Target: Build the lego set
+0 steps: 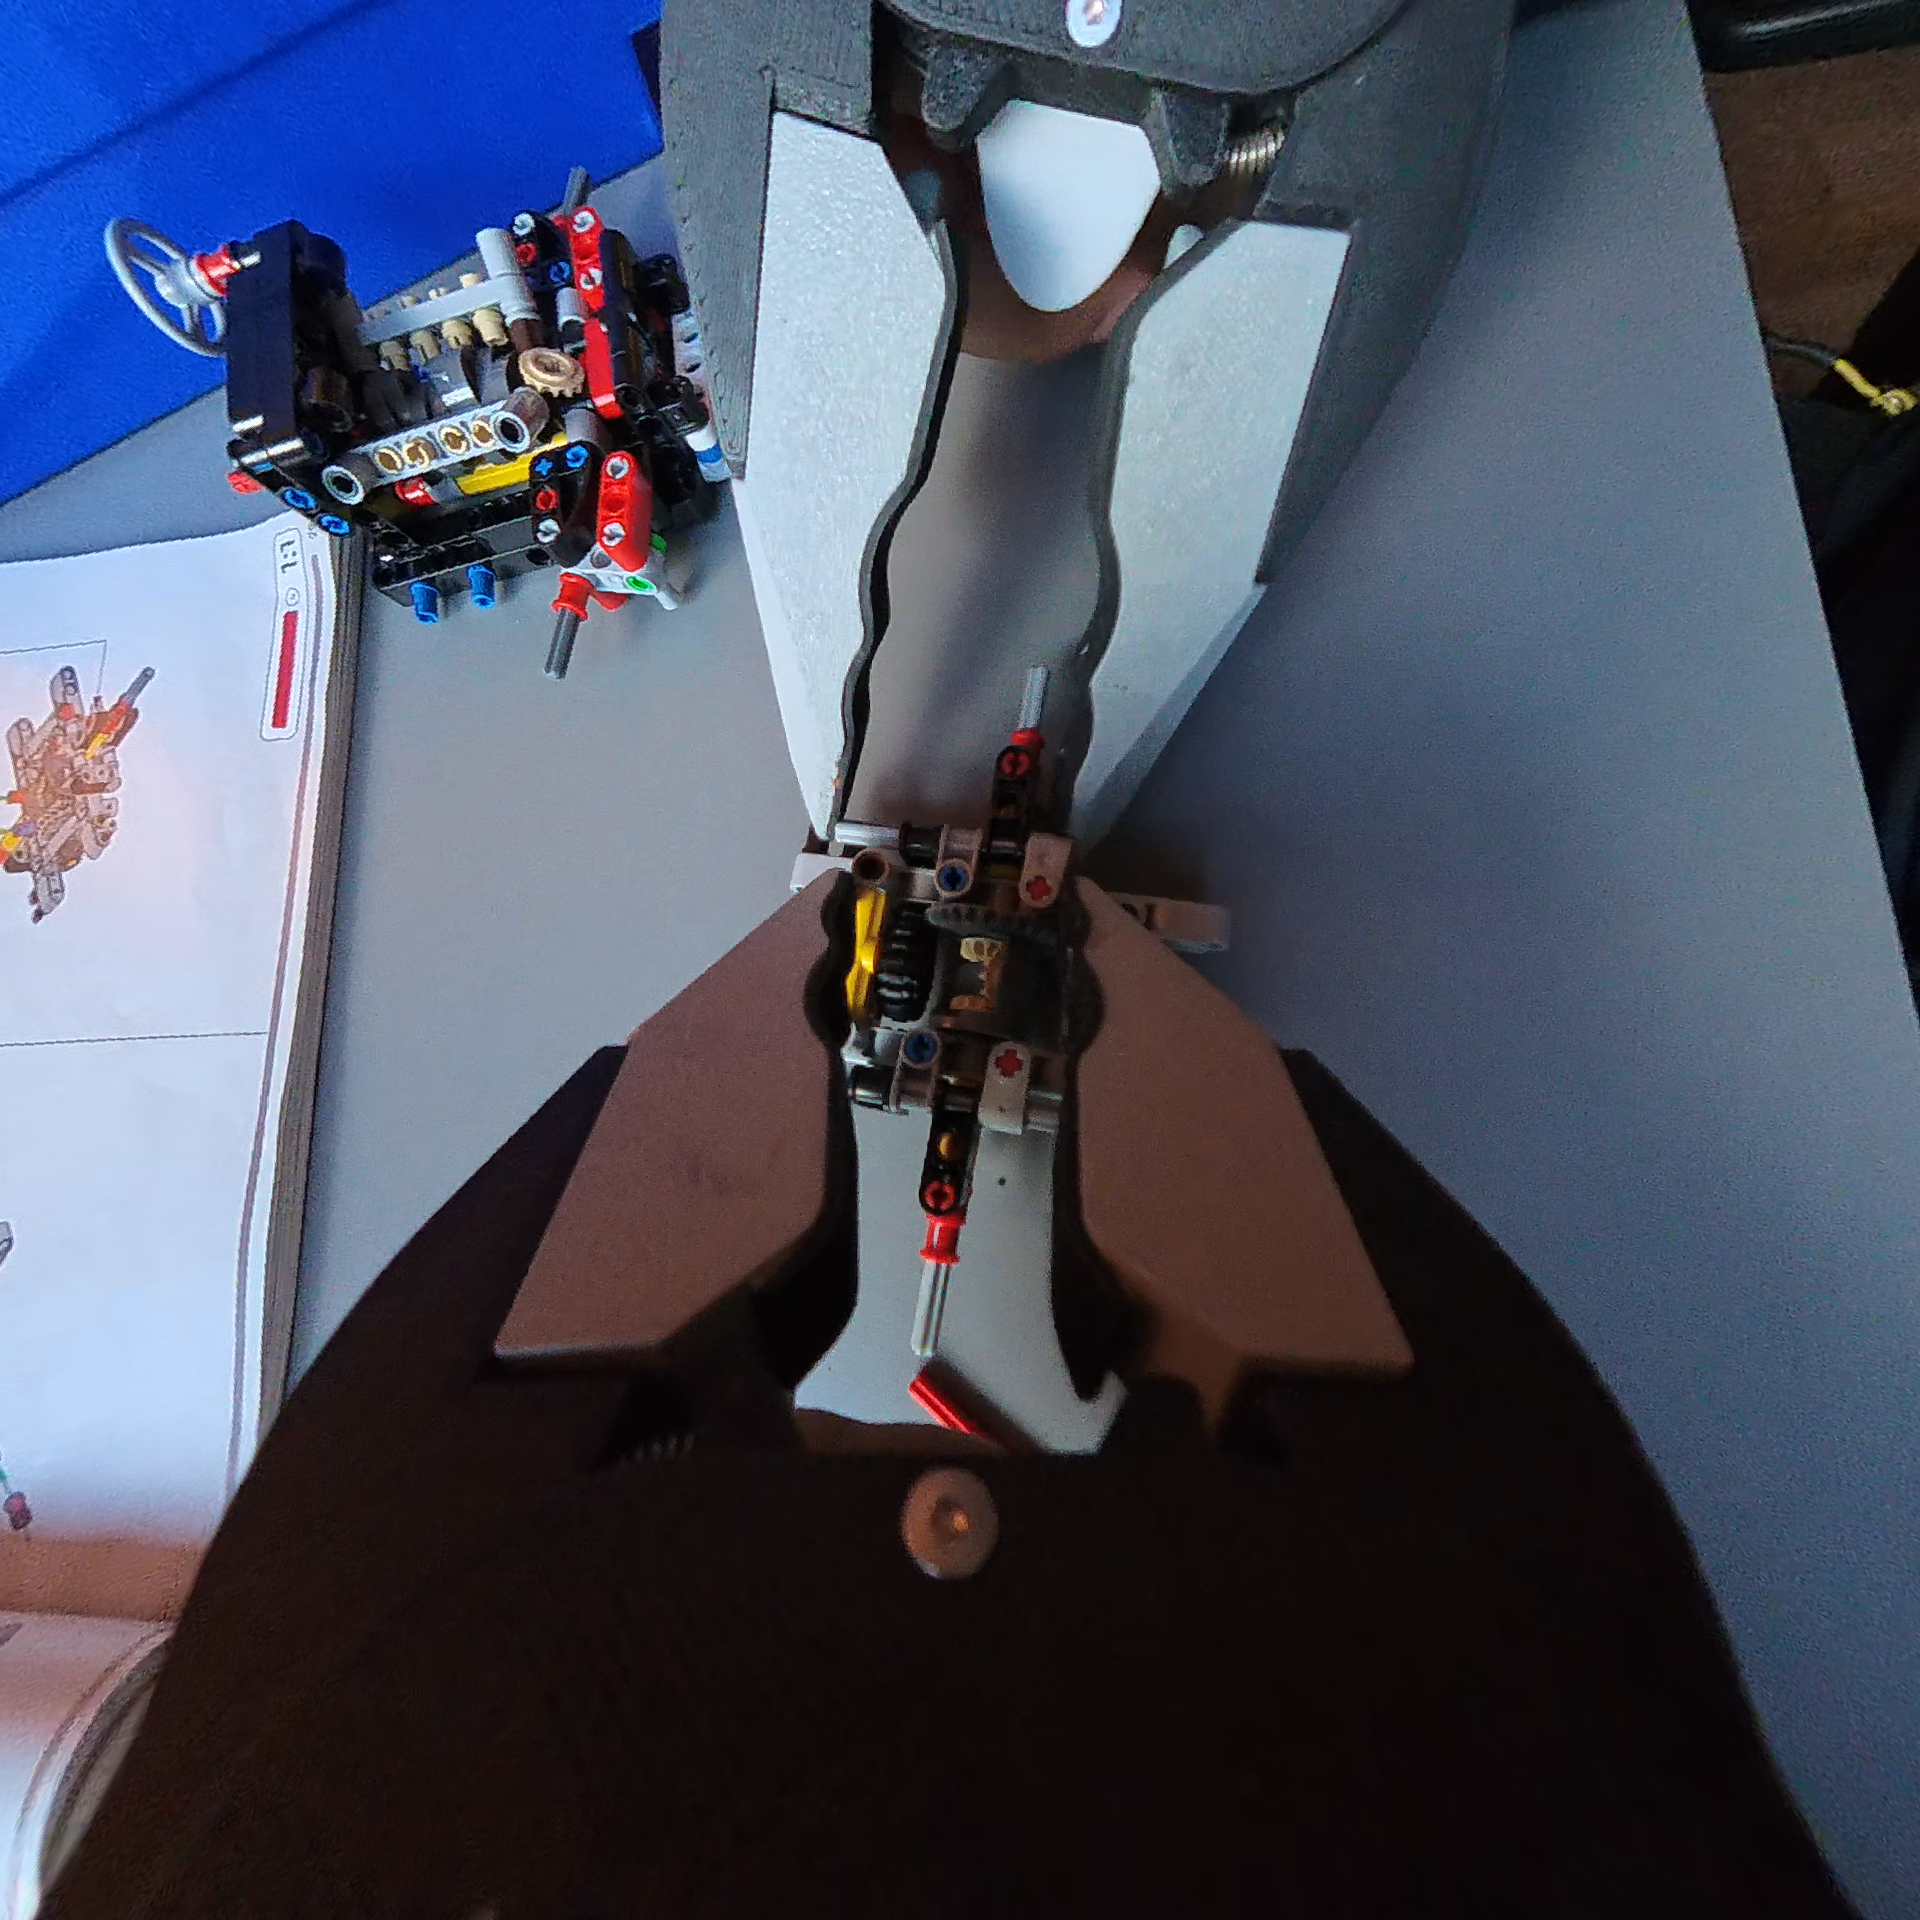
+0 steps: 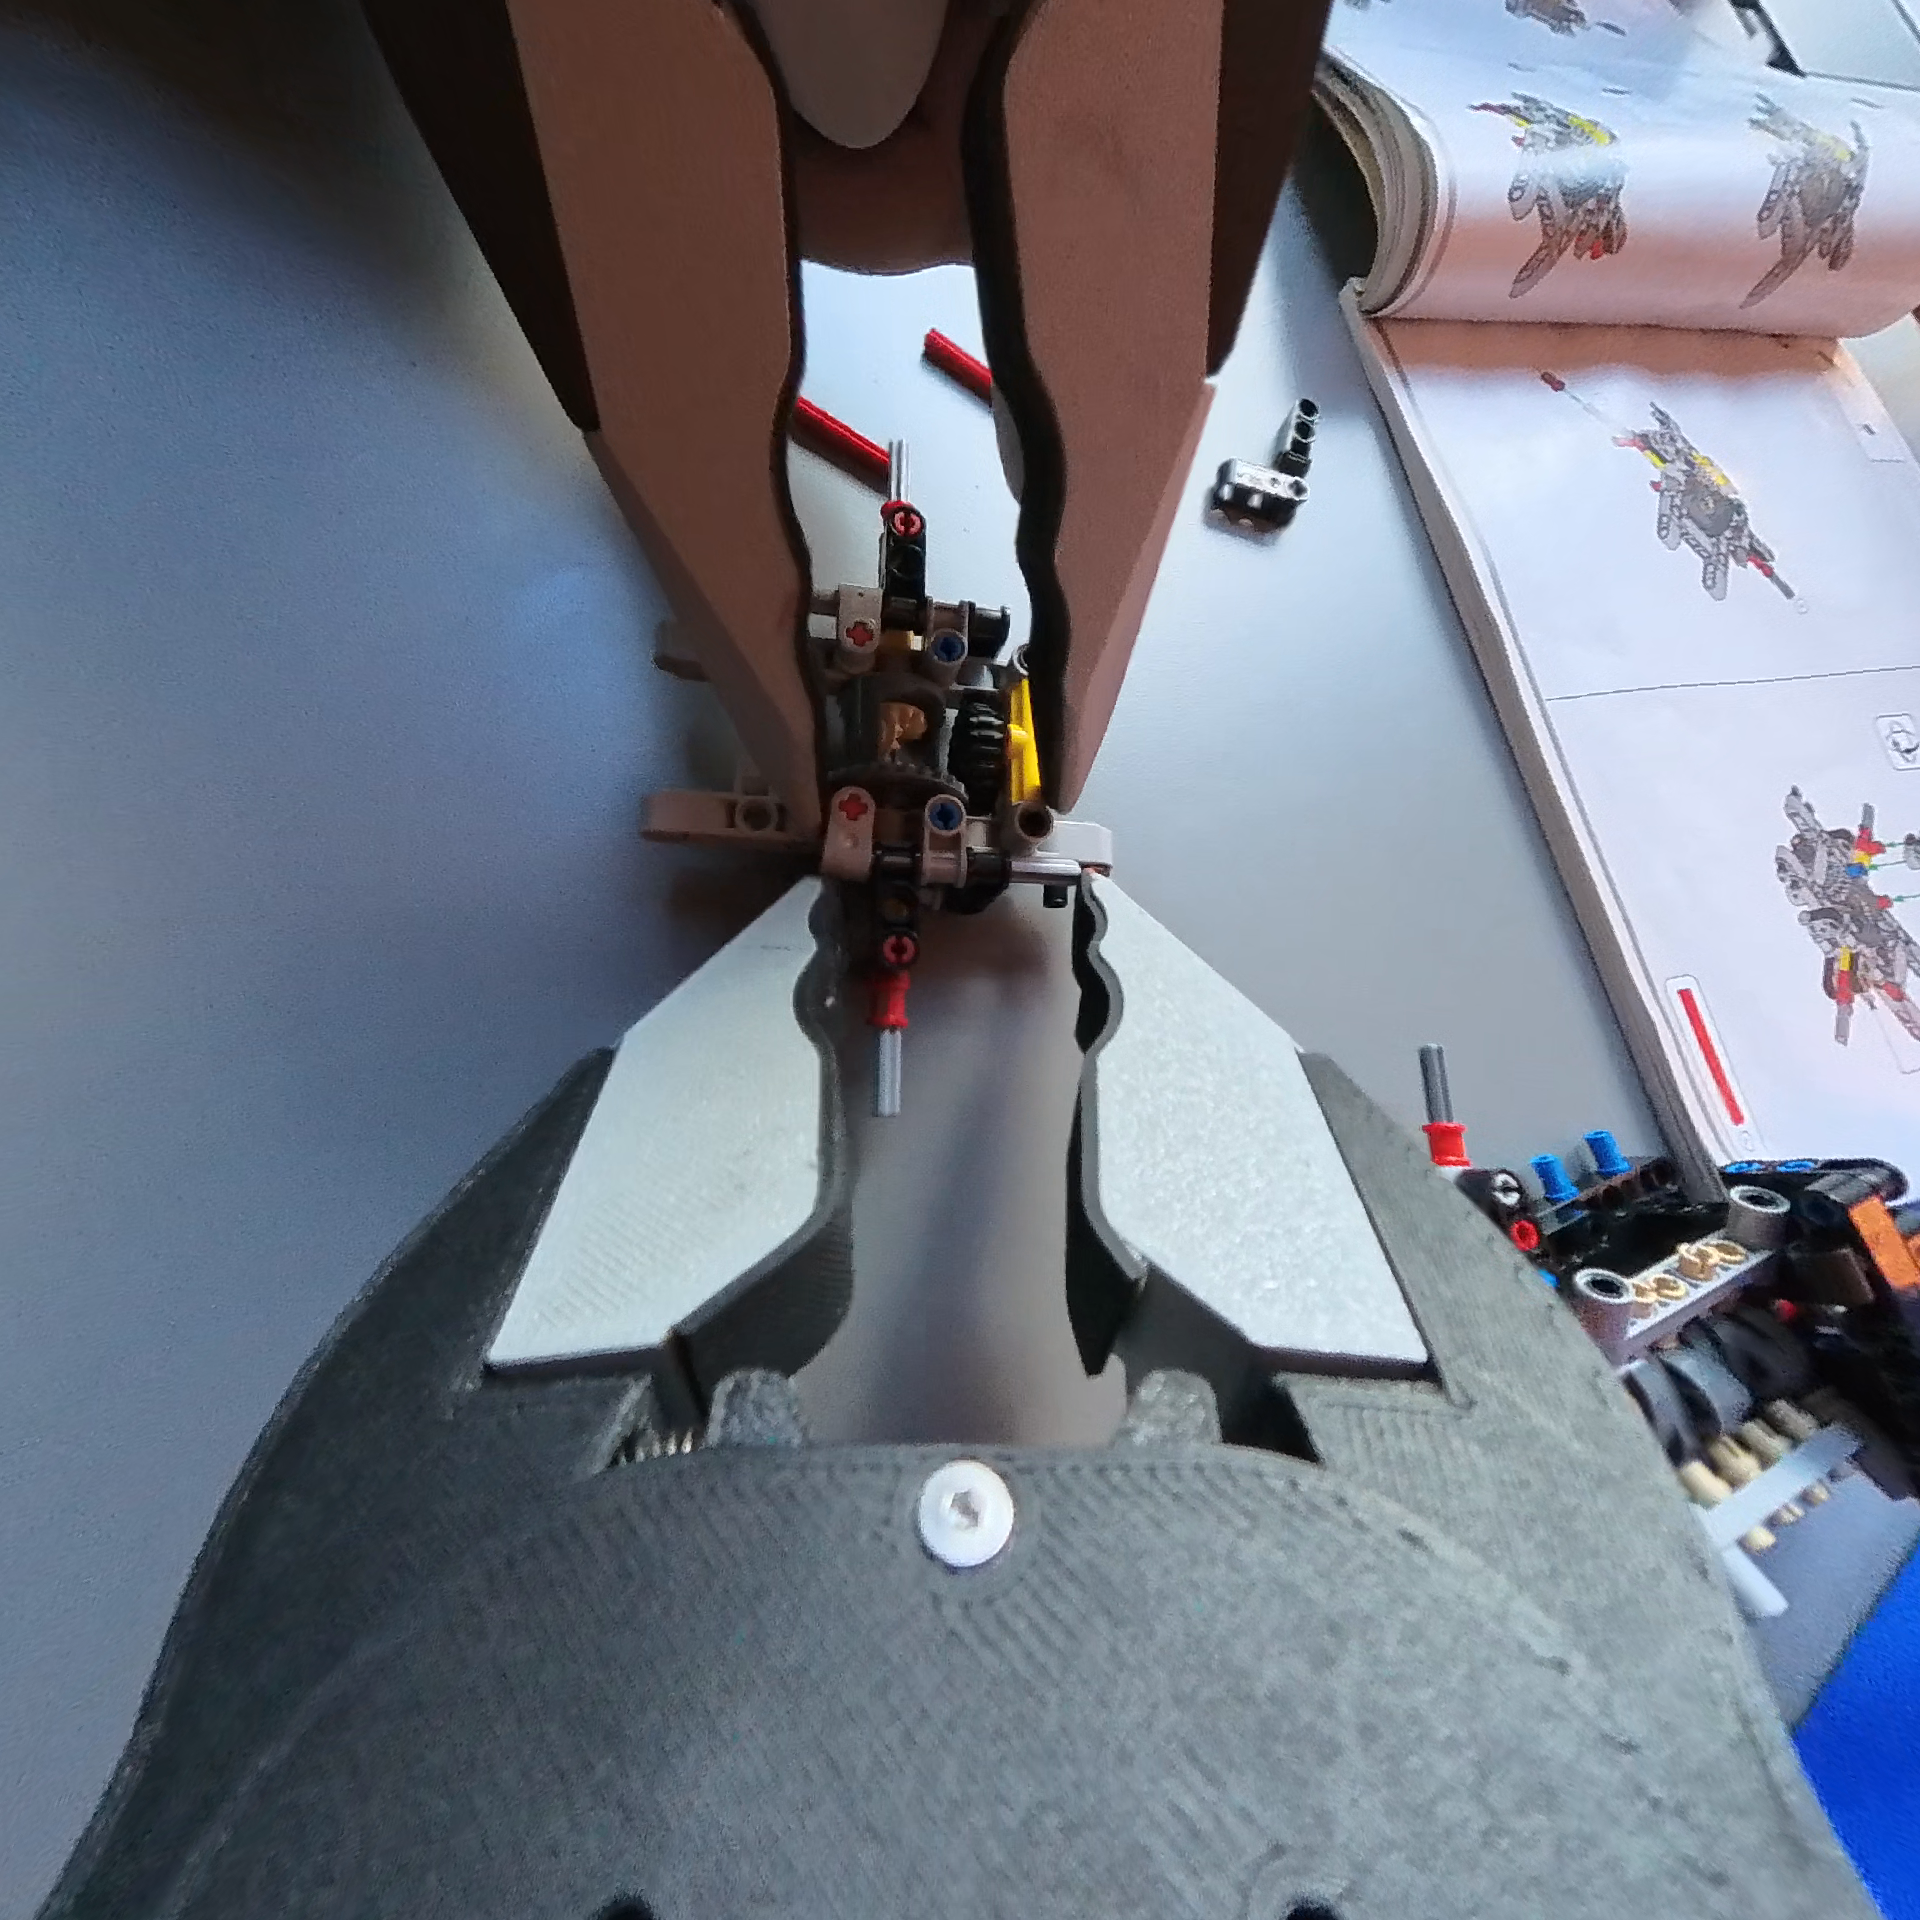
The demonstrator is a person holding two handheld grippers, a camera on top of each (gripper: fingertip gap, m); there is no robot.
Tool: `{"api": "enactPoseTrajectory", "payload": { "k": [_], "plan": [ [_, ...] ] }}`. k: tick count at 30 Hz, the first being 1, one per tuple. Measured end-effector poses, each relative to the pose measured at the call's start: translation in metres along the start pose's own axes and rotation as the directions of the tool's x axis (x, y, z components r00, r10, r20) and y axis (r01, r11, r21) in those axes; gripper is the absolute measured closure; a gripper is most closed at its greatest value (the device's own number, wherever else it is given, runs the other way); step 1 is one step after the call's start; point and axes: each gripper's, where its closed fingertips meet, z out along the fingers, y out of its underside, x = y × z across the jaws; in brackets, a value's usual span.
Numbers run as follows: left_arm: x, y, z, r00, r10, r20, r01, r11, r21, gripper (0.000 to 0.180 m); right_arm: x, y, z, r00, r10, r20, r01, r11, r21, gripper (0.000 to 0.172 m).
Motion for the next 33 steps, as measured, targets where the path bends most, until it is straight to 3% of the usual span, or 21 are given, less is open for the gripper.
{"api": "enactPoseTrajectory", "payload": {
  "k": [4,7,14,17,19,33],
  "plan": [
    [-0.0015,0.0004,-0.0006,1.0,-0.009,0.021,0.009,1.0,0.021,0.144,-0.0058,-0.0033,-0.0024,0.993,0.075,0.089,-0.078,0.997,0.031,0.116],
    [-0.0013,0.0004,-0.0008,1.0,-0.002,0.03,0.001,1.0,0.025,0.144,-0.0019,-0.0025,-0.0025,0.992,0.092,0.089,-0.096,0.995,0.032,0.128],
    [-0.0031,0.0007,-0.0009,0.999,0.007,0.043,-0.008,1.0,0.024,0.144,0.0015,-0.0028,0.0003,0.997,0.054,0.048,-0.056,0.998,0.023,0.127],
    [-0.0001,0.0003,-0.001,1.0,0.011,0.024,-0.012,1.0,0.028,0.145,0.0029,-0.0058,-0.0009,0.998,0.046,0.037,-0.047,0.998,0.037,0.117],
    [-0.0013,0.0005,-0.001,0.999,0.012,0.031,-0.013,1.0,0.027,0.144,0.0002,-0.0057,-0.0006,0.998,0.034,0.049,-0.035,0.999,0.036,0.127],
    [0.0017,0.0009,-0.0017,1.0,0.021,0.007,-0.021,0.999,0.034,0.145,-0.0036,-0.0066,0.0019,0.998,0.002,0.056,-0.004,0.999,0.034,0.127]
  ]
}}
